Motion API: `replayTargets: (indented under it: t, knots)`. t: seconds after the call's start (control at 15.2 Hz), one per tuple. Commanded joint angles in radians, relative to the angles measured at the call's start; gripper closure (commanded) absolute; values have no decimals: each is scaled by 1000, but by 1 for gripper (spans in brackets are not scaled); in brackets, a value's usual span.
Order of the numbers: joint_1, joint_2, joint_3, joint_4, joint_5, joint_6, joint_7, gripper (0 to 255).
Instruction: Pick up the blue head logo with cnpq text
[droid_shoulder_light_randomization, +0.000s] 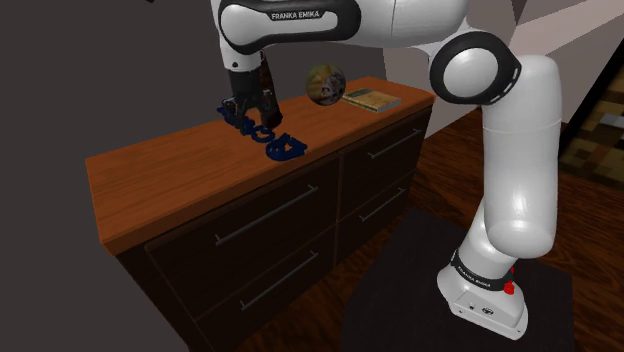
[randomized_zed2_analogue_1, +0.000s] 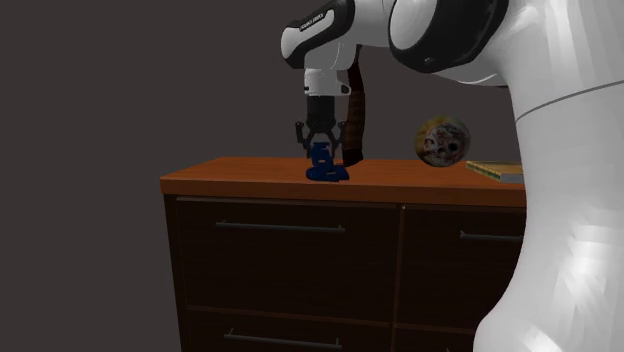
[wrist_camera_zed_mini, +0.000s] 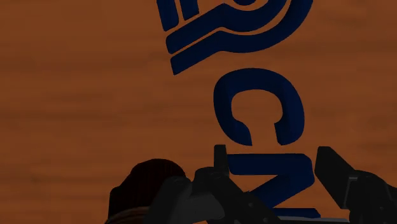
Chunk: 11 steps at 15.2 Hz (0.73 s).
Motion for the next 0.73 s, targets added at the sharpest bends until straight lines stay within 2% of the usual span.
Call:
replayTargets:
  t: [0.0,0.53,0.66]
  knots:
    - [4,11,1,44,-2,-34,1,255]
    - [22,68,1,243,-14,-176,1,255]
    - [22,69,0,247,-14,-178,1,255]
